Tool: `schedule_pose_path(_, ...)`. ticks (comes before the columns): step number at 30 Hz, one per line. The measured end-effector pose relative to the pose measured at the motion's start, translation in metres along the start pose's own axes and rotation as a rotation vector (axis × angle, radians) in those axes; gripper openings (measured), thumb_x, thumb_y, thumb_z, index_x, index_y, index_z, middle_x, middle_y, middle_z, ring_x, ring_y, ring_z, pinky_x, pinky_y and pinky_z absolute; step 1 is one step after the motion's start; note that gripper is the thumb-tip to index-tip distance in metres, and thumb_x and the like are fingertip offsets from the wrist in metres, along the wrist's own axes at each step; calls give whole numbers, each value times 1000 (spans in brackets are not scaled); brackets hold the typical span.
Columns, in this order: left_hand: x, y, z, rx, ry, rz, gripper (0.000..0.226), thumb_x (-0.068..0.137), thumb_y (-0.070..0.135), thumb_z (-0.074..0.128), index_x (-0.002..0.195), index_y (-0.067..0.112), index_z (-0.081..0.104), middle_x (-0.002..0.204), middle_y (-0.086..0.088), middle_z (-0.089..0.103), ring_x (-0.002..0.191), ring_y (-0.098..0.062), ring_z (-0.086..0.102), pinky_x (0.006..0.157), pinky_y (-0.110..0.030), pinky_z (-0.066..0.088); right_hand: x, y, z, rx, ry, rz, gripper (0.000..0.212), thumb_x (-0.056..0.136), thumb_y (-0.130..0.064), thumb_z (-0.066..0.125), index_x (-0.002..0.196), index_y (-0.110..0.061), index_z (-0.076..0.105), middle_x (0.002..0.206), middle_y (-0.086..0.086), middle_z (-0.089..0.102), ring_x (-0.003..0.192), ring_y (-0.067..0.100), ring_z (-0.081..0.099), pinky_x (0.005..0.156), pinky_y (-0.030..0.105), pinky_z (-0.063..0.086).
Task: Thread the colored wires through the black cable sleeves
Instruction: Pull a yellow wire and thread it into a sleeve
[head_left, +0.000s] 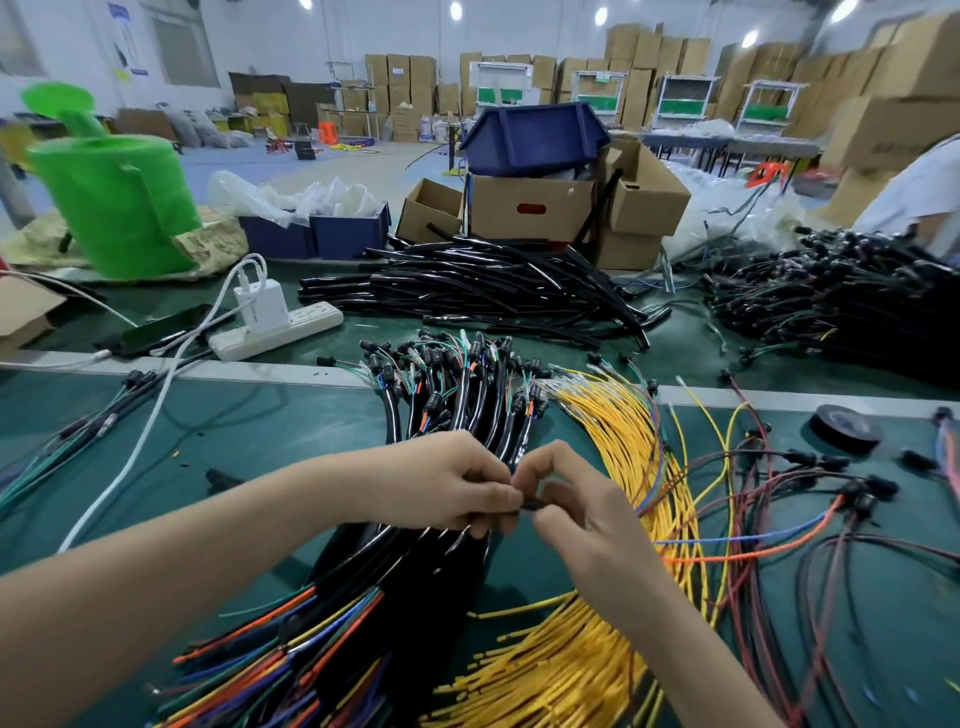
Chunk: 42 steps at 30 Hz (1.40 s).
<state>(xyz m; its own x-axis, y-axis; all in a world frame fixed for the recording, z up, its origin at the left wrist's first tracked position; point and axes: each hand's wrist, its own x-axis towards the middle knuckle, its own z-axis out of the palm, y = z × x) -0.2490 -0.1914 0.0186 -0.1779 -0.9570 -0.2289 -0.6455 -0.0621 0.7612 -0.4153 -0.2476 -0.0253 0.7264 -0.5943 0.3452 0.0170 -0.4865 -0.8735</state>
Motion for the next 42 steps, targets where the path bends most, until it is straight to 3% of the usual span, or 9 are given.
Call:
schedule_pose_path(5, -2, 11, -14, -157, 103, -61, 30, 97, 24, 50, 71, 17, 64, 51, 8, 49, 39, -6, 34, 38, -14, 27, 1, 10, -19, -343, 90, -32, 40, 79, -63, 39, 76, -25, 50, 55, -6, 45, 51, 10, 40, 53, 31, 33)
schedule_pose_path(10, -4, 30, -19, 177, -30, -72, 31, 99, 26, 44, 77, 18, 64, 52, 10, 53, 41, -5, 39, 43, -16, 33, 2, 10, -18, -488, 281, -27, 81, 87, -63, 9, 52, -4, 52, 45, 7, 41, 46, 21, 39, 54, 34, 28)
schedule_pose_path(14, 9, 52, -3, 393, -49, -23, 38, 95, 30, 50, 58, 31, 58, 54, 10, 56, 40, 2, 45, 44, -6, 32, -3, 9, -9, -594, 235, -95, 91, 88, -69, -4, 58, -15, 62, 50, 5, 55, 50, 18, 49, 53, 35, 34)
schedule_pose_path(17, 20, 59, 4, 526, -3, -8, 29, 95, 28, 50, 67, 25, 59, 65, 8, 62, 46, 6, 49, 46, -5, 33, -2, 13, -12, -477, 293, -116, 83, 84, -76, -5, 60, -21, 51, 47, -1, 44, 48, 13, 40, 52, 34, 29)
schedule_pose_path(21, 16, 57, 2, 572, 111, -12, 29, 100, 32, 38, 76, 24, 51, 63, 5, 53, 50, -3, 45, 53, -16, 38, 2, 25, -28, -465, 373, -83, 87, 87, -71, -2, 65, -10, 56, 53, -5, 46, 67, 10, 45, 78, 28, 29)
schedule_pose_path(28, -4, 58, -8, 522, 100, -11, 32, 100, 35, 34, 71, 28, 47, 59, 3, 46, 48, -9, 39, 52, -22, 38, 5, 20, -31, -626, 613, -211, 47, 99, -32, 32, 53, -28, 22, 46, -15, 20, 51, 22, 32, 63, 26, 23)
schedule_pose_path(34, 9, 77, 8, 639, -52, 52, 25, 101, 30, 34, 82, 24, 48, 65, 9, 47, 61, -10, 47, 65, -24, 37, 3, 16, -21, -690, 547, -445, 57, 106, -31, 17, 61, -20, 52, 53, -8, 51, 50, 16, 44, 64, 40, 33)
schedule_pose_path(38, 4, 75, 5, 606, 7, 116, 29, 102, 31, 32, 75, 26, 44, 61, 4, 45, 54, -12, 42, 59, -26, 39, 5, 34, -38, -514, 632, -166, 61, 97, -57, 4, 55, -27, 36, 47, -9, 38, 54, 11, 36, 77, 34, 29)
schedule_pose_path(42, -9, 69, -4, 493, -4, 91, 32, 100, 32, 35, 71, 27, 47, 57, 6, 46, 49, -7, 39, 52, -19, 37, 5, 38, -44, -400, 690, -79, 59, 98, -47, 20, 44, -24, 25, 38, -6, 30, 46, 15, 32, 78, 39, 39)
